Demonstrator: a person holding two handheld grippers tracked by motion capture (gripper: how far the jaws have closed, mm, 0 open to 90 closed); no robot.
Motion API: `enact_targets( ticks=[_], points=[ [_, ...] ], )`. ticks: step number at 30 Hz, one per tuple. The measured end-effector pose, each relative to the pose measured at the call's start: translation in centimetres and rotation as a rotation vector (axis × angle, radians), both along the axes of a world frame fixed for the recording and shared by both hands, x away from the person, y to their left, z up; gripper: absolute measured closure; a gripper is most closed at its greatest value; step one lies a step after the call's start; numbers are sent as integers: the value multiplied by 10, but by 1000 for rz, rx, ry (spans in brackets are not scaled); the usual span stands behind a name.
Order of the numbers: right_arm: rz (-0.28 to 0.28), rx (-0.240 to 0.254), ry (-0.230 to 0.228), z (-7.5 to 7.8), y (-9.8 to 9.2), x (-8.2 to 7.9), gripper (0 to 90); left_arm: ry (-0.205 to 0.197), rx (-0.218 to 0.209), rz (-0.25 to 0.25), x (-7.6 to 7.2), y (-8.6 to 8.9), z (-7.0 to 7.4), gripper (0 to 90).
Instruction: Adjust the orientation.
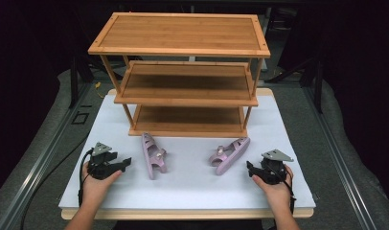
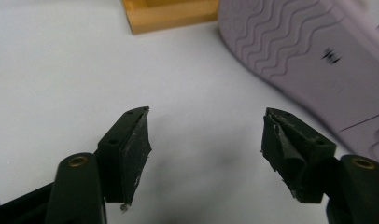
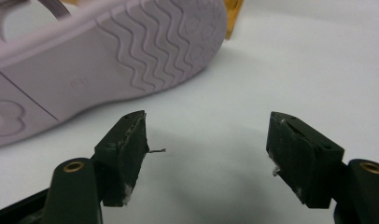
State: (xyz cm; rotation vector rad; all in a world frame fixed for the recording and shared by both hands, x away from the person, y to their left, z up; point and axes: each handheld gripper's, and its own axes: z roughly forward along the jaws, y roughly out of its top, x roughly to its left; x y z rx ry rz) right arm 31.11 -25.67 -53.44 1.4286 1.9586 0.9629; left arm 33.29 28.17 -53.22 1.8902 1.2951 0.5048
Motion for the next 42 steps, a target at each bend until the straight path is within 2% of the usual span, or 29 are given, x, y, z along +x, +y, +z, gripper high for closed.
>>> enact_targets(
  ticks=[1,2,4,8,10,12,14,16,18,19,20,27,31,32,35,37,38,39,40,42],
  points=[
    [3,2,-7,3,1,-2,310,-13,-3,-2,-2,0,2,348],
    [-19,-34,-15,6,2,-4,336,-17,-4,-4,-4,-1,4,358],
    [8,-54,-38,10,6,-7,393,-27,-26,-16,-8,-3,8,387],
    [36,-57,-40,13,11,-9,411,-41,-27,-26,-11,-7,10,424],
    [53,-92,-46,14,16,-10,415,-46,-32,-35,-12,-10,11,444],
    [56,-94,-43,15,19,-11,418,-43,-24,-53,-15,-14,15,444],
    [60,-81,-41,16,20,-11,420,-39,-24,-56,-16,-16,16,444],
    [63,-41,-38,17,19,-12,435,-28,-32,-65,-19,-18,19,461],
    [70,7,-31,18,18,-12,441,-43,-32,-76,-22,-21,22,465],
    [70,15,-36,18,18,-12,444,-49,-27,-81,-23,-22,24,473],
    [75,10,-40,18,18,-13,445,-61,-20,-94,-24,-24,27,478],
    [70,-18,-45,17,22,-13,446,-60,-46,-147,-26,-33,35,549],
    [58,-20,-44,19,22,-14,453,-61,-50,-167,-25,-39,42,650],
    [57,-16,-52,19,22,-14,457,-60,-52,-175,-25,-42,44,650],
    [57,2,-49,21,21,-15,477,-51,-41,-190,-23,-48,45,709],
    [68,-5,-38,20,21,-15,486,-48,-42,-195,-22,-52,44,761],
    [67,-12,-26,19,22,-15,487,-44,-41,-201,-20,-54,44,828],
    [67,-12,-26,19,22,-15,487,-42,-39,-208,-19,-56,44,828],
    [66,-5,-32,19,23,-15,487,-37,-38,-216,-17,-59,45,885],
    [58,-4,-39,20,23,-16,486,-31,-34,-225,-16,-63,45,896]
  ],
)
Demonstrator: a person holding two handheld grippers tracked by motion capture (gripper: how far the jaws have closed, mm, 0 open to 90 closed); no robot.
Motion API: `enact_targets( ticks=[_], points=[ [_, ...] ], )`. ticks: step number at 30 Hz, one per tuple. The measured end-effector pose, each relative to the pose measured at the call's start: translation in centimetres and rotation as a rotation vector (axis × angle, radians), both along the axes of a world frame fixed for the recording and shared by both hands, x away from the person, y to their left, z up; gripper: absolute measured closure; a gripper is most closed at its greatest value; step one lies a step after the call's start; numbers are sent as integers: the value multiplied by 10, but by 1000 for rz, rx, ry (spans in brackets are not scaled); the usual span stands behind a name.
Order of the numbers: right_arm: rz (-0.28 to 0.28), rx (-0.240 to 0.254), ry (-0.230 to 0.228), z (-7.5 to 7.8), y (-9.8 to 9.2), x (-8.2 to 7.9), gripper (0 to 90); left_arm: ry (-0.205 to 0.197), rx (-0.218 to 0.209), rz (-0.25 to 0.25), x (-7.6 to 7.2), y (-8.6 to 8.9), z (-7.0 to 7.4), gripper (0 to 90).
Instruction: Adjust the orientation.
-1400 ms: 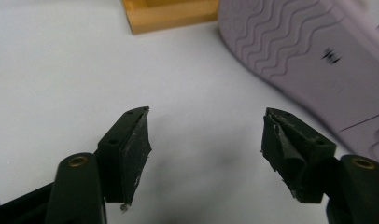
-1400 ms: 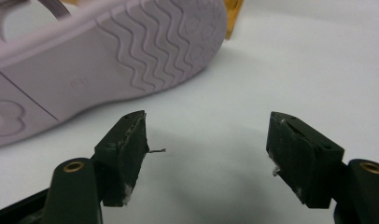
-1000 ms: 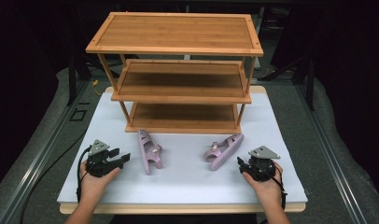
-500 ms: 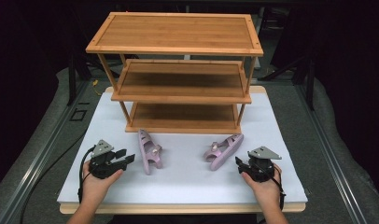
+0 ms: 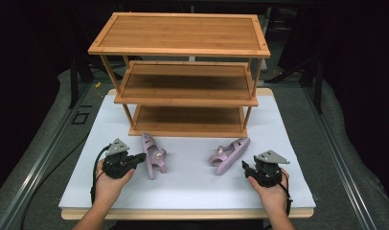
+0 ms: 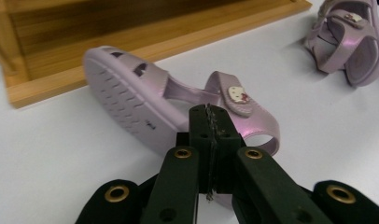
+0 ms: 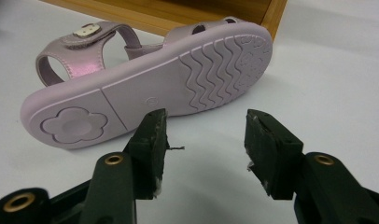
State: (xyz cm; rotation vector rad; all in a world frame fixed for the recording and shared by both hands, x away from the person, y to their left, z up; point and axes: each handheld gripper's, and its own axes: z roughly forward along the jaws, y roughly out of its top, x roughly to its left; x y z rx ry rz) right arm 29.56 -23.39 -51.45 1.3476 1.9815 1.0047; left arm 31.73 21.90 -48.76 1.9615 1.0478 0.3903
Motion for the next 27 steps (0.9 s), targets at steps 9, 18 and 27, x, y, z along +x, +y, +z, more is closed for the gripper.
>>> enact_targets(
  ticks=[9,18,27],
  points=[
    [-9,20,-1,1,-4,-1,486,-13,81,-20,2,-14,-6,900],
    [-19,48,-9,2,-6,-1,487,27,99,42,-9,13,-10,900],
    [-24,55,-8,3,-8,-2,489,142,88,125,-13,50,-36,898]
  ],
)
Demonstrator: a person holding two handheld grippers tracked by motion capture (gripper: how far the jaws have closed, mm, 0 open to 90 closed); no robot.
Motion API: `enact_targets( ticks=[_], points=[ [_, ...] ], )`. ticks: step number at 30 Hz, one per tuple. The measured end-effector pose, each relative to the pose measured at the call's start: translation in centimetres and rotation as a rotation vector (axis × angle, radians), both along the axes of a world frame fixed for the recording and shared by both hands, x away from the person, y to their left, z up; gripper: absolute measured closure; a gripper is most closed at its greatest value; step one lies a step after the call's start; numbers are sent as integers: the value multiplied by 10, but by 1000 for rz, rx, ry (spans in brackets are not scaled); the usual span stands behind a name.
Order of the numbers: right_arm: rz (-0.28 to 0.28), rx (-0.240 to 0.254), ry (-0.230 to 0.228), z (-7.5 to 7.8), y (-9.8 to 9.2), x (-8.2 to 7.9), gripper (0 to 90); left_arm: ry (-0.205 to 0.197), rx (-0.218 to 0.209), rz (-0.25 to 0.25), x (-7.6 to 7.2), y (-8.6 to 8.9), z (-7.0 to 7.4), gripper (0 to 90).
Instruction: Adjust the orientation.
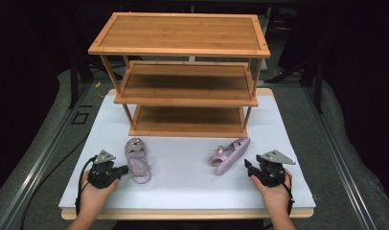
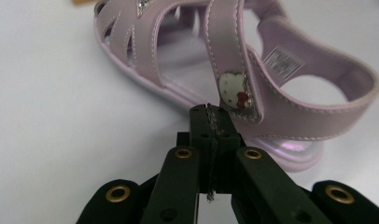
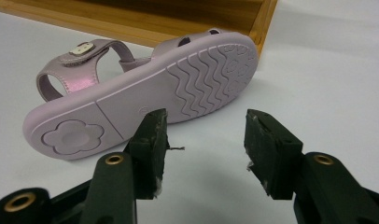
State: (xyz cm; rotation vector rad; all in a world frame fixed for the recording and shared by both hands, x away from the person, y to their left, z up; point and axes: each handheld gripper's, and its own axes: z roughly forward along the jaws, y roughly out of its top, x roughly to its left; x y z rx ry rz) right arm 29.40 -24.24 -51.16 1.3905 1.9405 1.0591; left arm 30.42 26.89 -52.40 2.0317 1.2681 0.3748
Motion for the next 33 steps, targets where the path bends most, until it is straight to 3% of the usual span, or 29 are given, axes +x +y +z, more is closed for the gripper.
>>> enact_targets(
  ticks=[6,10,12,13,15,16,18,21,25,33],
  points=[
    [-9,12,-4,-1,-1,1,490,-1,-20,47,0,8,4,896],
    [-12,21,-4,-1,-2,1,490,-16,-52,79,-5,13,15,884],
    [-12,26,-2,-1,-3,1,490,-19,-69,84,-7,15,22,812],
    [-13,28,-1,-1,-3,1,490,-23,-106,77,-10,16,29,773],
    [-15,33,3,-2,-3,1,490,-39,-130,80,-11,16,34,697],
    [-15,33,3,-2,-3,1,490,-41,-137,79,-12,16,37,697],
    [-11,32,2,-2,-3,1,490,-20,-148,68,-10,12,40,616],
    [-15,34,2,-2,-2,1,490,2,-125,67,-5,2,39,537],
    [-16,33,0,-2,-3,1,490,28,-101,85,3,-6,30,503],
    [-15,37,6,-3,-4,1,489,80,-63,72,7,-11,20,638]
  ],
)
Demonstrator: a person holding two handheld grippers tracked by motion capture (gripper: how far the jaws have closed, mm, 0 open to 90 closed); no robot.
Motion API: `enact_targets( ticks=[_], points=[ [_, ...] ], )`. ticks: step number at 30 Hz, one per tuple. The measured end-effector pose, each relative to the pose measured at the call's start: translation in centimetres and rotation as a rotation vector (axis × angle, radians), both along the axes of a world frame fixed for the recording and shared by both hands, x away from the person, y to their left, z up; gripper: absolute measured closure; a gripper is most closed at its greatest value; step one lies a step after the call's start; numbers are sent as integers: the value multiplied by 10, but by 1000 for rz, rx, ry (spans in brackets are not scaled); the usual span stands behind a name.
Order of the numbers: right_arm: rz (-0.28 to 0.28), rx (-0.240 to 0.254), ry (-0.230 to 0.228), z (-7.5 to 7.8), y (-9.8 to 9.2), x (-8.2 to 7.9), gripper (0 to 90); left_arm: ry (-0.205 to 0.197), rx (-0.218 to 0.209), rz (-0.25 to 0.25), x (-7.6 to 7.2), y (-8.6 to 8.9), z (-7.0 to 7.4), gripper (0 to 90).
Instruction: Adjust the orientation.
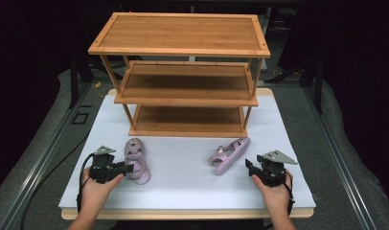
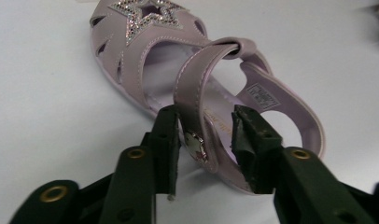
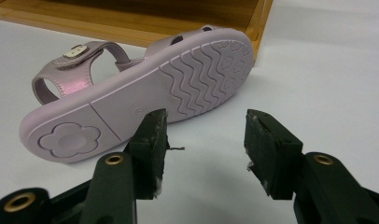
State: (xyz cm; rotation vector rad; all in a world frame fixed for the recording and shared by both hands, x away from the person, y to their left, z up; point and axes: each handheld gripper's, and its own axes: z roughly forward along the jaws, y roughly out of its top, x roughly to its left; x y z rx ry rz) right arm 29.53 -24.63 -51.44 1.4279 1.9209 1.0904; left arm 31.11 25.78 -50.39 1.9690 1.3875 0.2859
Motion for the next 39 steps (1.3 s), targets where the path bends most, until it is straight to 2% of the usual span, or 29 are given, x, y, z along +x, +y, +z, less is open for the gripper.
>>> enact_targets(
  ticks=[6,8,11,12,13,14,16,19,20,21,23,25,28,29,30,31,33,35,36,37,39],
  points=[
    [0,2,0,0,0,0,489,-4,10,-22,3,0,1,790],
    [0,3,0,0,0,0,489,-25,33,-32,4,-3,3,797],
    [0,-1,7,0,0,0,489,-46,37,-59,6,-9,5,822],
    [-8,8,-1,0,0,0,489,-56,50,-87,8,-14,7,826],
    [-8,8,-1,0,0,0,489,-56,50,-87,8,-14,7,828],
    [-4,13,5,-1,-1,1,489,-43,33,-121,10,-18,8,829],
    [-6,14,3,-1,-1,1,489,-36,36,-137,11,-21,8,830],
    [-10,18,1,-1,-2,0,489,-33,75,-169,14,-24,10,830],
    [-8,21,-2,-1,-2,1,489,-26,95,-175,16,-24,14,829],
    [-8,21,-2,-1,-2,1,489,-26,95,-175,16,-24,14,828],
    [-5,21,6,-1,-2,0,489,-15,134,-180,20,-17,20,827],
    [-3,20,8,-1,-2,1,490,3,166,-184,22,-12,25,824],
    [1,25,11,-2,-2,1,490,57,218,-215,27,-3,30,820],
    [2,24,12,-2,-2,1,489,72,233,-219,29,-2,31,819],
    [-1,23,13,-2,-1,1,490,118,249,-235,33,0,29,807],
    [-1,23,13,-2,-1,1,490,118,249,-235,33,0,29,804],
    [0,19,9,-2,0,1,489,168,278,-250,37,0,27,799],
    [0,20,11,-2,0,1,489,192,304,-255,39,-1,27,788],
    [1,21,15,-2,0,1,489,216,311,-253,41,-2,27,751],
    [1,21,15,-2,0,1,489,249,318,-253,43,-3,27,751],
    [-1,24,14,-3,0,2,489,309,353,-258,46,-4,28,714]
  ],
)
